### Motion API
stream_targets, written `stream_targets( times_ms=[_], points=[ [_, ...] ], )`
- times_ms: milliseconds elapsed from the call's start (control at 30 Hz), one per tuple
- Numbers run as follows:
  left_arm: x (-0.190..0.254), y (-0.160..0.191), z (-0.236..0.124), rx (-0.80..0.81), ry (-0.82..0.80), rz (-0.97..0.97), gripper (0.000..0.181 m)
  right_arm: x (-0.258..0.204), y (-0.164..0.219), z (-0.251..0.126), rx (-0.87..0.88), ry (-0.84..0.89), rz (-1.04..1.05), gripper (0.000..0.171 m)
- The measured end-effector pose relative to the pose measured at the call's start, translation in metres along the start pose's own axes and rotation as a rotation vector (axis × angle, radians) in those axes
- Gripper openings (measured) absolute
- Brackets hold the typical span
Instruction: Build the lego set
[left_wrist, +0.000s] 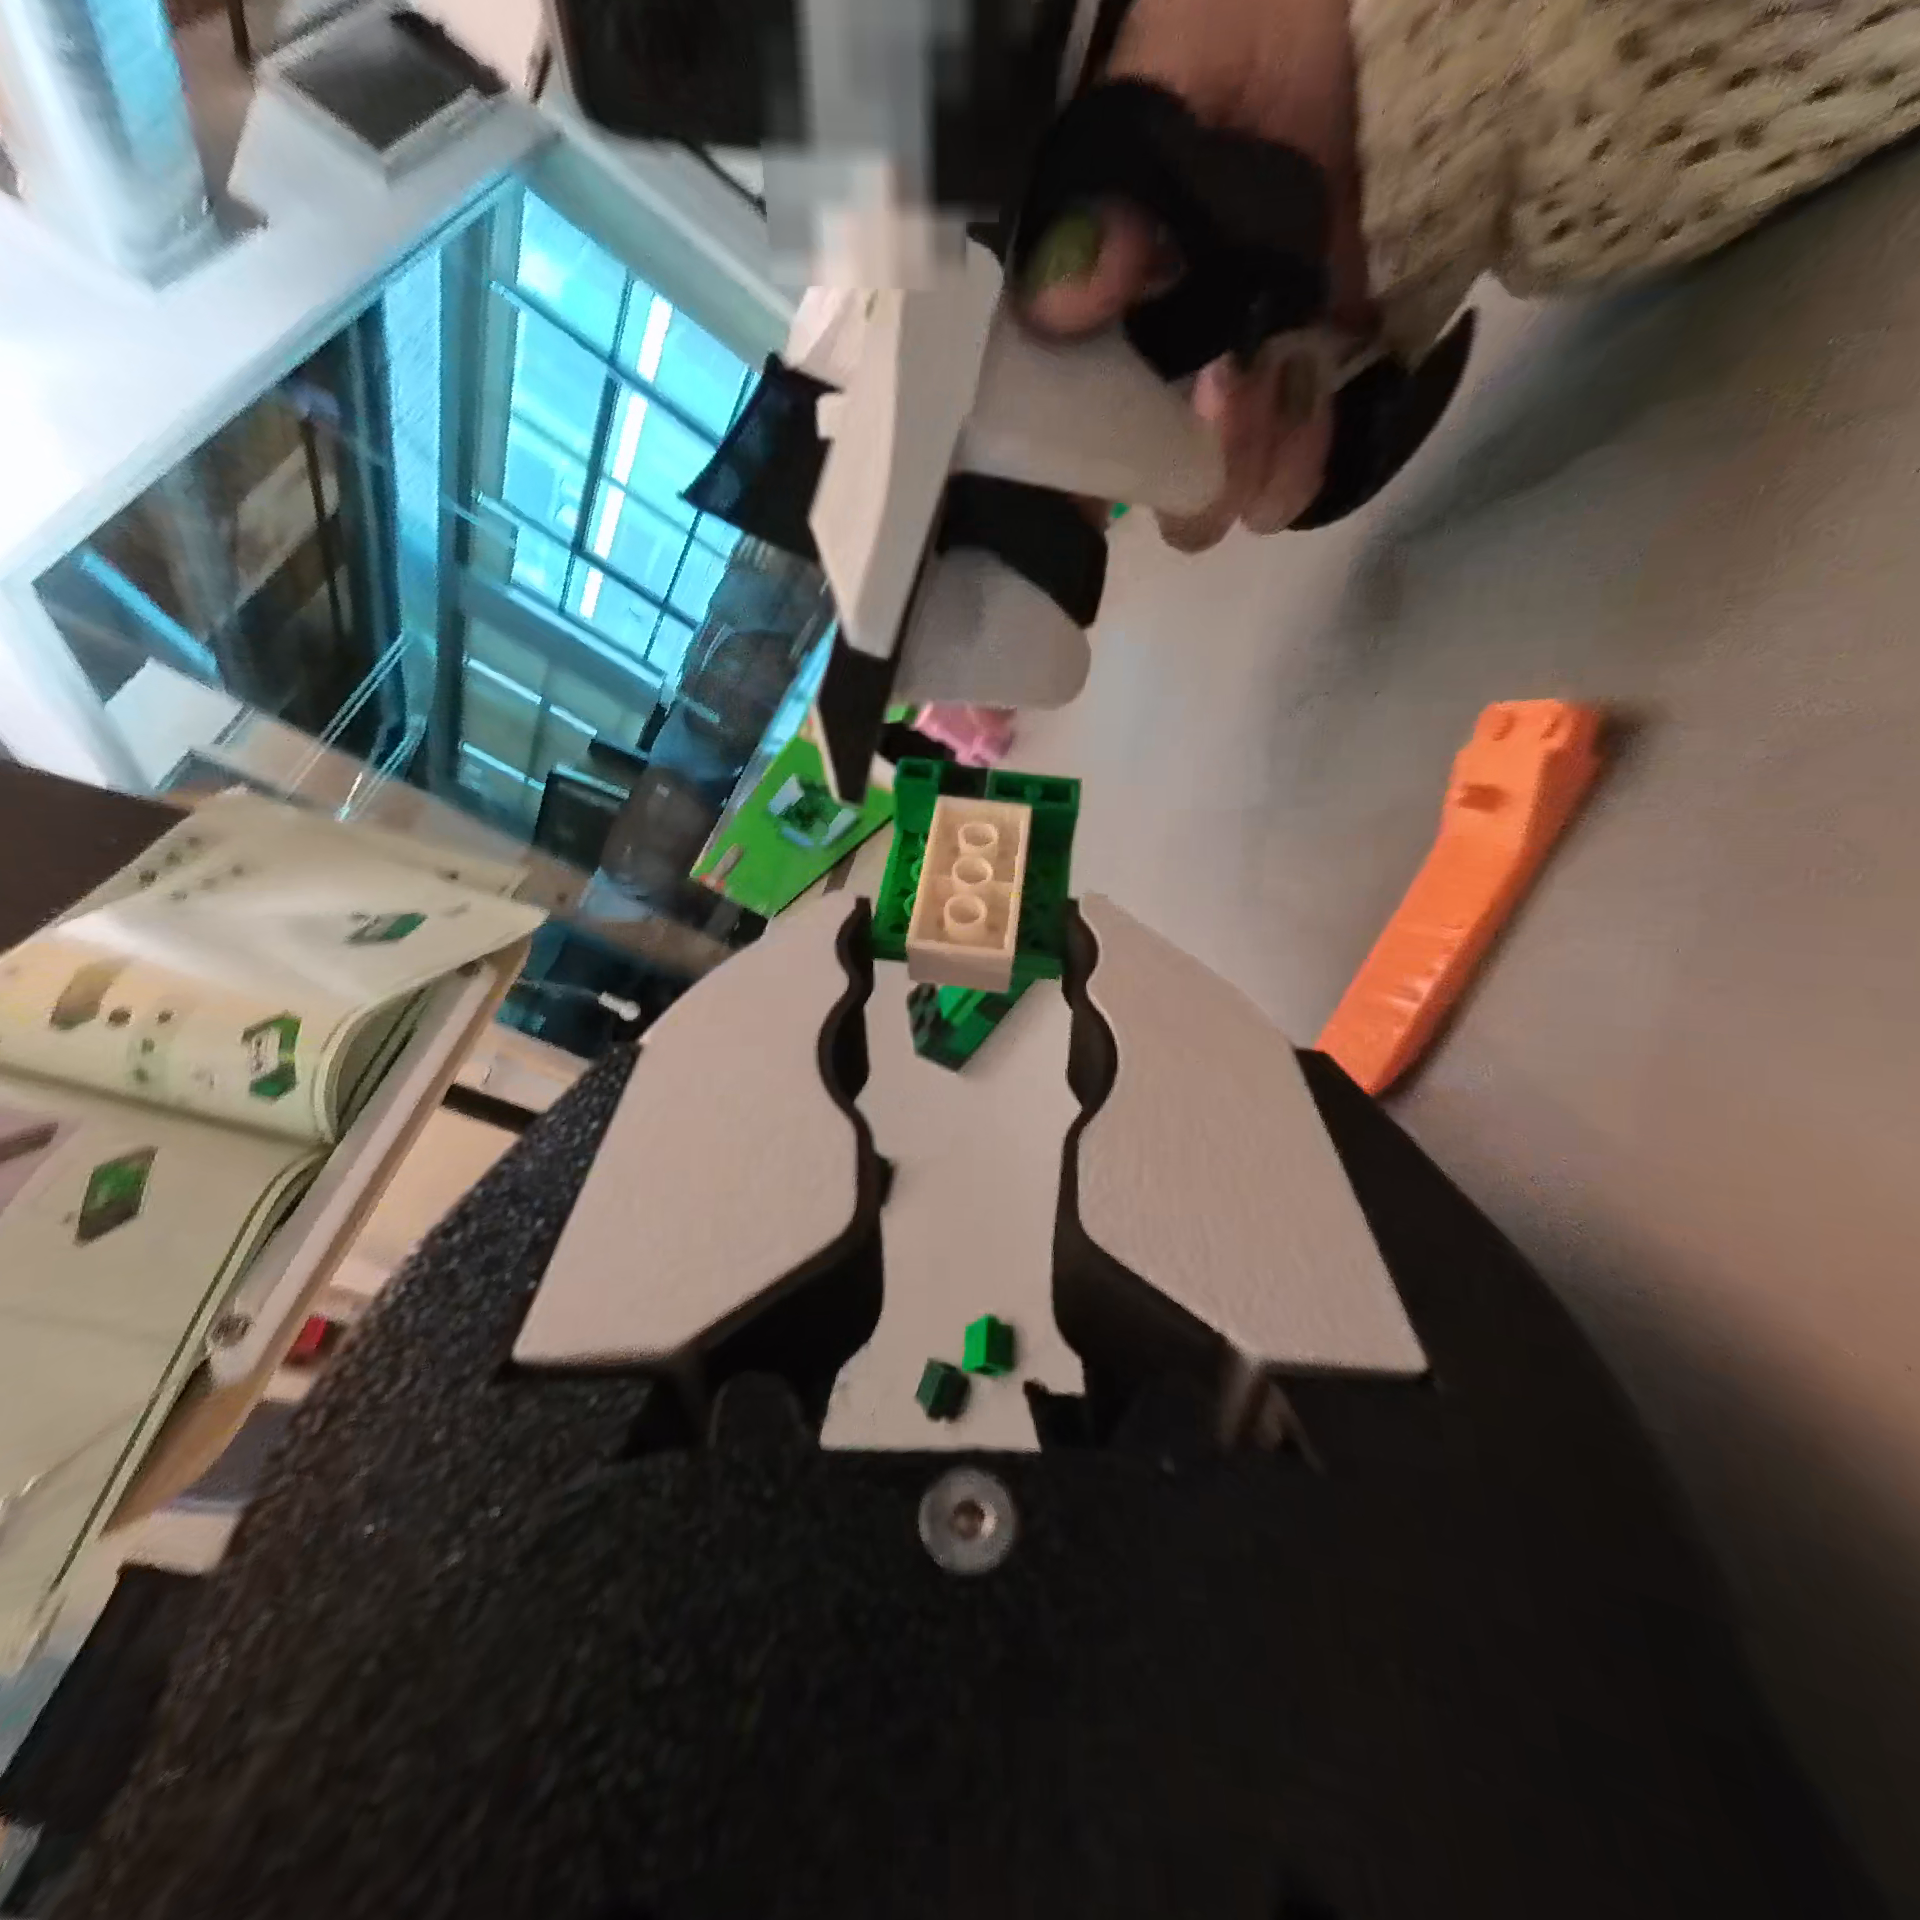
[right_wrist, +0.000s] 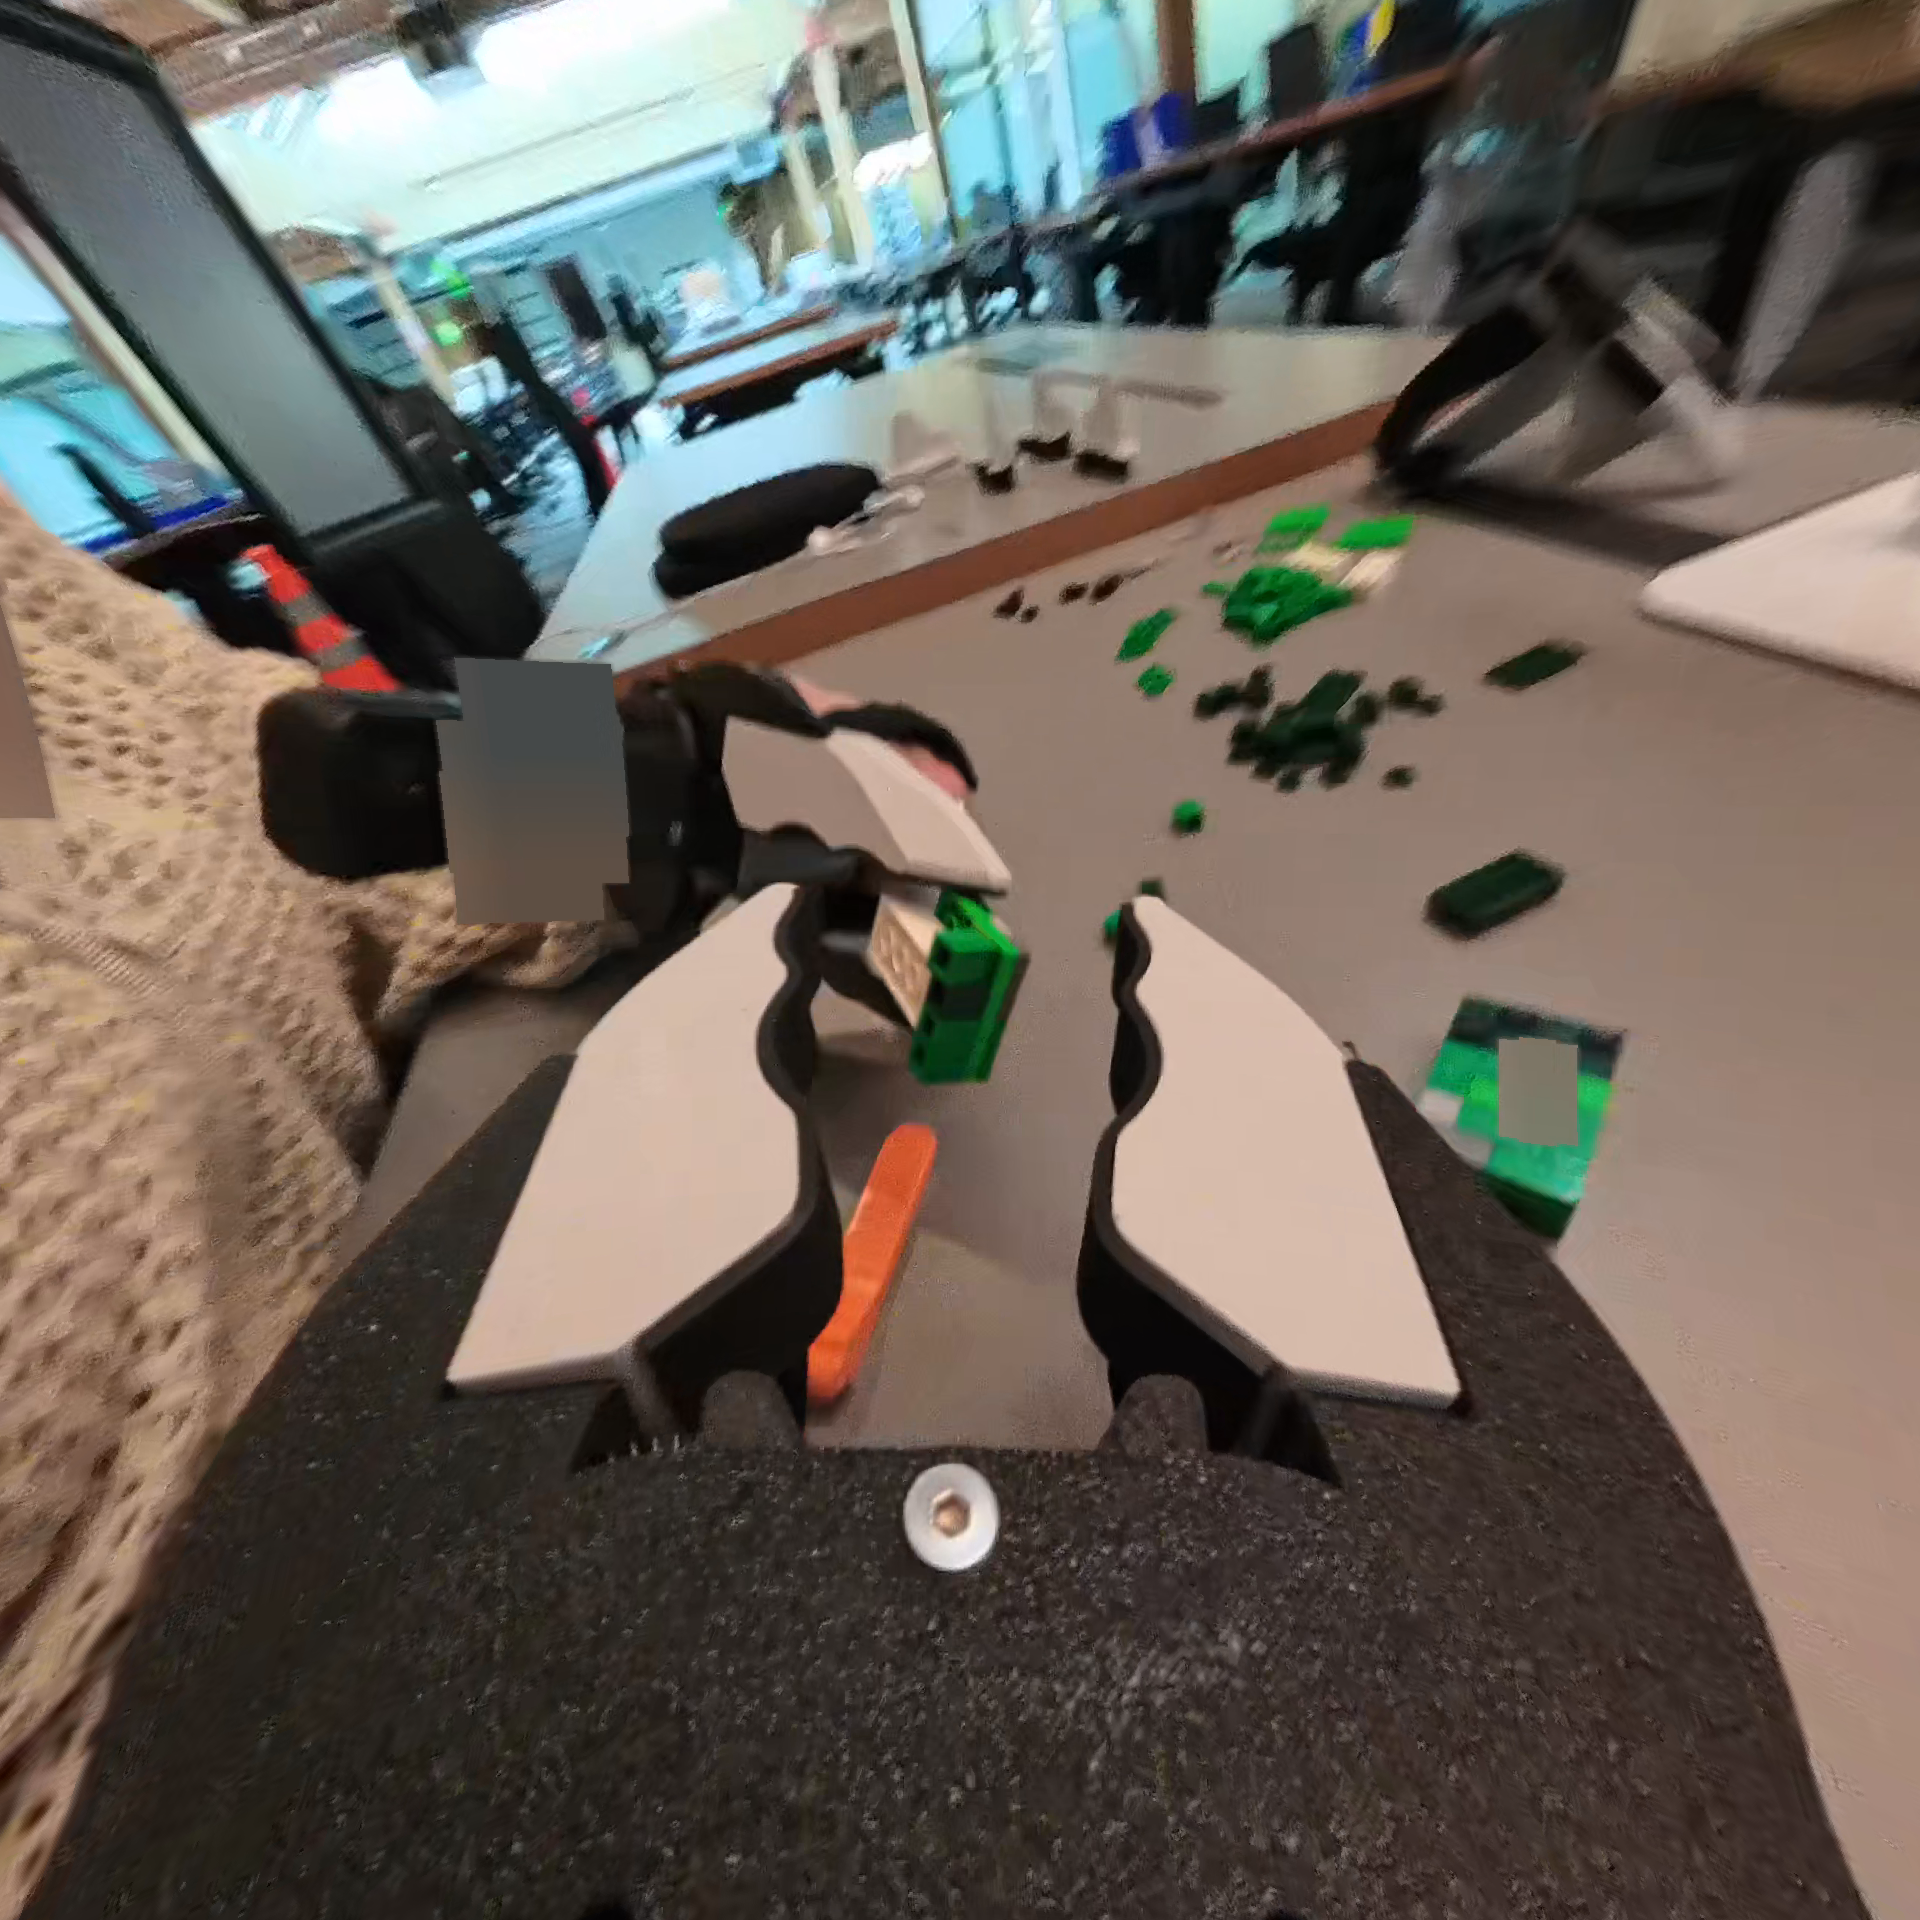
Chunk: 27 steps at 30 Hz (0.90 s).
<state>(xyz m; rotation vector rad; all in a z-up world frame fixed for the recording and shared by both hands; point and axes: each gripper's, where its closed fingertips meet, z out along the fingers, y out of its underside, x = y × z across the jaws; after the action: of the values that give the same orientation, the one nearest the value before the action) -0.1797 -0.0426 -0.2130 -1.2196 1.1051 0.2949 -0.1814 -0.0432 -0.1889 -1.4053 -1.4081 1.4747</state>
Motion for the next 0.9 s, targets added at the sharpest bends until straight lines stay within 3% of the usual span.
stream_targets(
  times_ms=[133, 433, 900],
  points=[
    [0.01, -0.008, 0.0, 0.059, 0.041, 0.015, 0.036, -0.005, 0.022, -0.002, -0.102, -0.085, 0.039, 0.052],
    [0.017, -0.011, -0.001, 0.099, 0.07, 0.009, 0.035, -0.02, 0.024, 0.001, -0.105, -0.201, 0.1, 0.04],
    [0.017, -0.016, -0.005, 0.102, 0.084, 0.017, 0.035, -0.02, 0.027, 0.003, -0.115, -0.207, 0.1, 0.02]
  ],
)
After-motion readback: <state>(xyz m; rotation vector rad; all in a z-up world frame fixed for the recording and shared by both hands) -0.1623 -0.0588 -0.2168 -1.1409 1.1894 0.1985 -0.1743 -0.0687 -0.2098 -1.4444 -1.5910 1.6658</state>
